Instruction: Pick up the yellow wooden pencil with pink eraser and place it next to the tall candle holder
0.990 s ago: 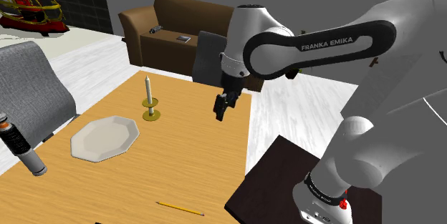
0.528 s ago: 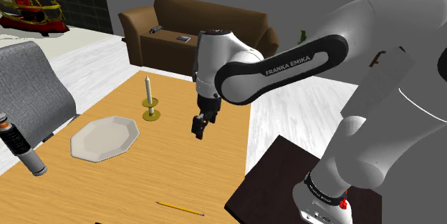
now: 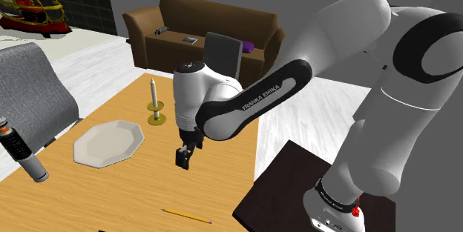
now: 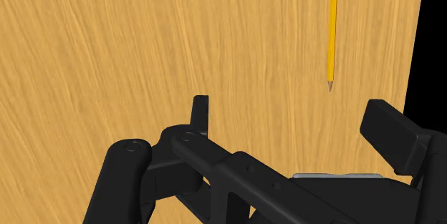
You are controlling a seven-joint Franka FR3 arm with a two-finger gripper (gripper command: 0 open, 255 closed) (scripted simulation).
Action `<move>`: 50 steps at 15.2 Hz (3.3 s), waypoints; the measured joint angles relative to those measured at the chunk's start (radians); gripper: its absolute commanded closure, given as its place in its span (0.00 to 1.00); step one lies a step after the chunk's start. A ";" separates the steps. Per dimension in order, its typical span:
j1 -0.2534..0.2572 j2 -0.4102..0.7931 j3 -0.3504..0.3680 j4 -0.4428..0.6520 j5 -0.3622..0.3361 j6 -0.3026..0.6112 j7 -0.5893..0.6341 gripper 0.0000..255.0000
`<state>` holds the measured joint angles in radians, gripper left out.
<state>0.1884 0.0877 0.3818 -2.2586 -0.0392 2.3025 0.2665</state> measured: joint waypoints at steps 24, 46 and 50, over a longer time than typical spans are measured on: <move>0.242 0.616 -0.064 0.376 -0.298 0.126 0.196 0.00; 0.227 0.555 -0.041 0.363 -0.275 0.080 0.183 1.00; 0.213 0.508 -0.026 0.352 -0.256 0.045 0.169 1.00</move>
<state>0.4010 0.5960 0.3557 -1.9061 -0.2955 2.3475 0.4350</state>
